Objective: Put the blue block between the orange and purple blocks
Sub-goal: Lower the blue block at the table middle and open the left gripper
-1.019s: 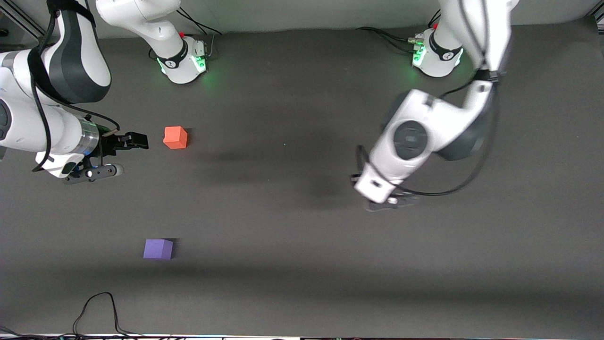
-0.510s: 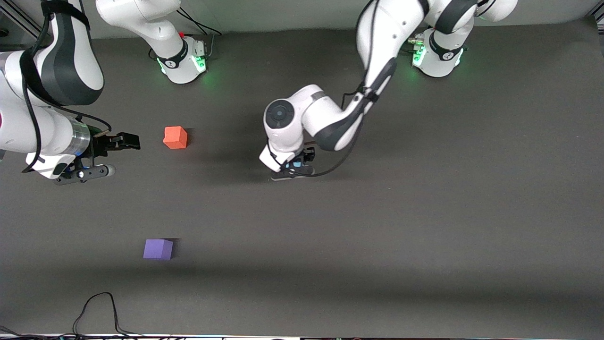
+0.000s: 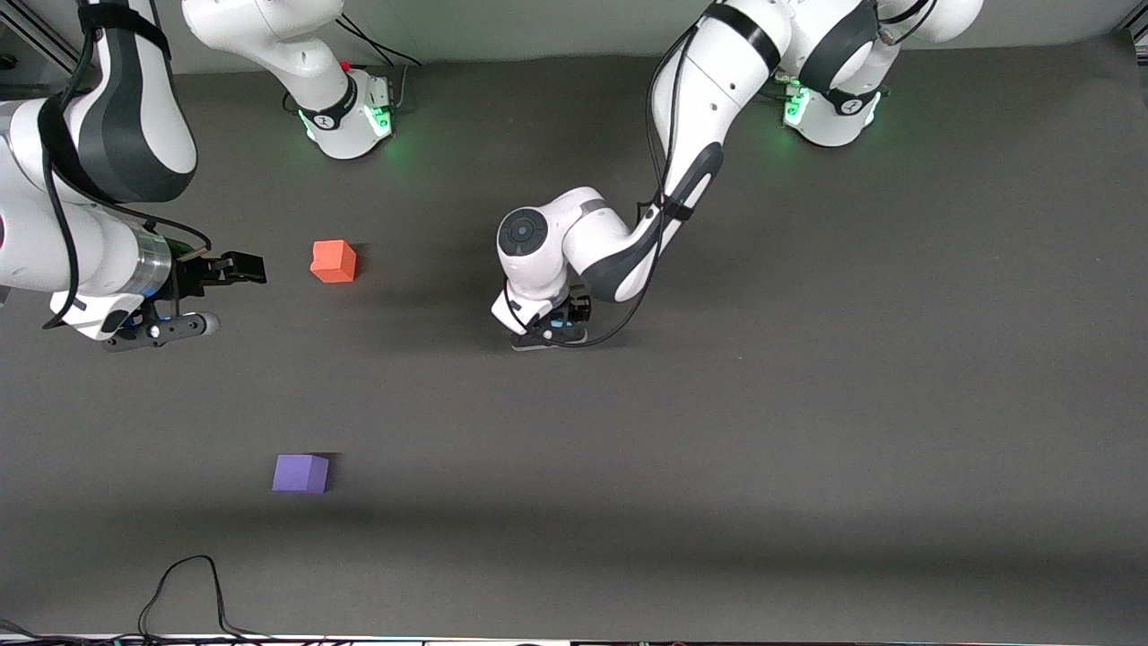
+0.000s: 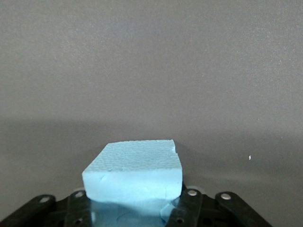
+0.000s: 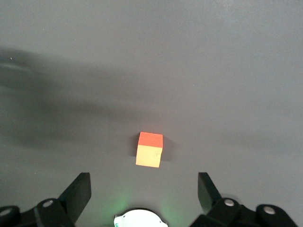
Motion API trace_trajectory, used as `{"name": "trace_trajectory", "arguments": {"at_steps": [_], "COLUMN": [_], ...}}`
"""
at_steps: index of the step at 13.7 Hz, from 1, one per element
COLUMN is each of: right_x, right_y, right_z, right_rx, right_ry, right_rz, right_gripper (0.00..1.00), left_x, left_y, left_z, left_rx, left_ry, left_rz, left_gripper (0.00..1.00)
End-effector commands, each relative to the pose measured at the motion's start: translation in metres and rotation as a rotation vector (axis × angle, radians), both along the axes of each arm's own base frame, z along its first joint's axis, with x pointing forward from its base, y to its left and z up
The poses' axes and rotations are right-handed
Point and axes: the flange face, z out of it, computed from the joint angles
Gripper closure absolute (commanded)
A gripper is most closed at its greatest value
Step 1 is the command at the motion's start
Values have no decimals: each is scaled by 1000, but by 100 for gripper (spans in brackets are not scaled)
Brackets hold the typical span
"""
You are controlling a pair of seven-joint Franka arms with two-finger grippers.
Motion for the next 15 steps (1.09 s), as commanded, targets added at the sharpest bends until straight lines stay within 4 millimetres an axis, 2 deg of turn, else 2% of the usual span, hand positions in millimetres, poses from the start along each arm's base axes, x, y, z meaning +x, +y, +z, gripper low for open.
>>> {"name": "trace_trajectory", "arguments": {"at_steps": [1,2,4,5,6,8,9,10,11,12,13,14,15], "right_x": [0,0,-3,-5,-7,-15,-17,-17,-12,-7,-4,-2,-8], "right_y": [6,10,15,21,39,68,91,113,137,158,189,225,275], "right_z": [5,4,6,12,17,22,19,15,1,0,-16,-13,-15], "right_rx": [3,20,58,61,62,44,27,17,7,14,17,45,40], "right_ry": [-3,0,8,11,5,10,11,-4,-23,-39,-29,-44,-46], "right_rz": [18,14,4,15,48,30,23,22,8,-27,-41,-43,-72], "right_gripper": [0,0,0,0,0,0,0,0,0,0,0,0,0], "left_x": [3,3,5,8,14,45,62,85,110,133,149,155,158], "left_y": [-3,-3,-3,-3,0,35,53,84,124,168,217,259,300], "left_z": [-3,-3,10,28,52,86,104,112,122,135,148,159,163], "left_rx": [4,6,1,-11,-20,-10,-35,-37,-50,-68,-77,-78,-71], "left_ry": [-30,-30,-31,-37,-43,7,24,57,90,104,112,118,129], "left_rz": [7,6,14,20,29,79,83,95,110,109,115,106,92], "left_gripper": [0,0,0,0,0,0,0,0,0,0,0,0,0]}}
